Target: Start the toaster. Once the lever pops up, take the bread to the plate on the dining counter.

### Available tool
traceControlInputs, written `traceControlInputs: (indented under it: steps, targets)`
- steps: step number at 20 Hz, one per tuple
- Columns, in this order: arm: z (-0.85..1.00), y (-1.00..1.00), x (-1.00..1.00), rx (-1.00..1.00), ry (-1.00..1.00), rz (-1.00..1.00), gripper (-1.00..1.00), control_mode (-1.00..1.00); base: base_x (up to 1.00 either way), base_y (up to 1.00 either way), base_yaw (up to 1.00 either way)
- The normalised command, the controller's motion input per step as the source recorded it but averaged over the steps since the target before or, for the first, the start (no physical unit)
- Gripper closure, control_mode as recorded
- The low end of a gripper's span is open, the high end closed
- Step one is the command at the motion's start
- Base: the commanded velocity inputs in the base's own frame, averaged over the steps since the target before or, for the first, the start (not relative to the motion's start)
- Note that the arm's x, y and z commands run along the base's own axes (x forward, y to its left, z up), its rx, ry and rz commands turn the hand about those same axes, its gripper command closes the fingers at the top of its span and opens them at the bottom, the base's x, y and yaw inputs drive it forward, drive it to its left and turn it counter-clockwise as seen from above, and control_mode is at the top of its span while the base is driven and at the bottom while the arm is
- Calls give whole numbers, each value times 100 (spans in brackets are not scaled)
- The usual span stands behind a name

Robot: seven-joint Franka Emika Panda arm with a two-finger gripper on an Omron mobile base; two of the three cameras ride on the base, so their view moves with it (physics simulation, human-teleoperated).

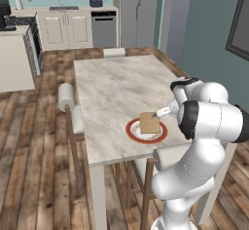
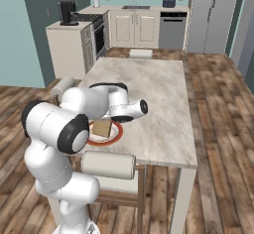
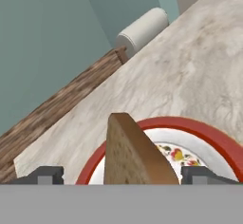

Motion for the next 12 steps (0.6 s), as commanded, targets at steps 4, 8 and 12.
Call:
traceControlInputs:
  steps: [4, 8, 12]
  targets:
    - [0, 0, 0, -17, -10, -8, -100, -100, 0, 0, 0]
    - [0, 11, 0, -19, -4, -13, -100, -100, 0, 0, 0]
    - [-1, 24, 0, -18, 0, -15, -100, -100, 0, 0, 0]
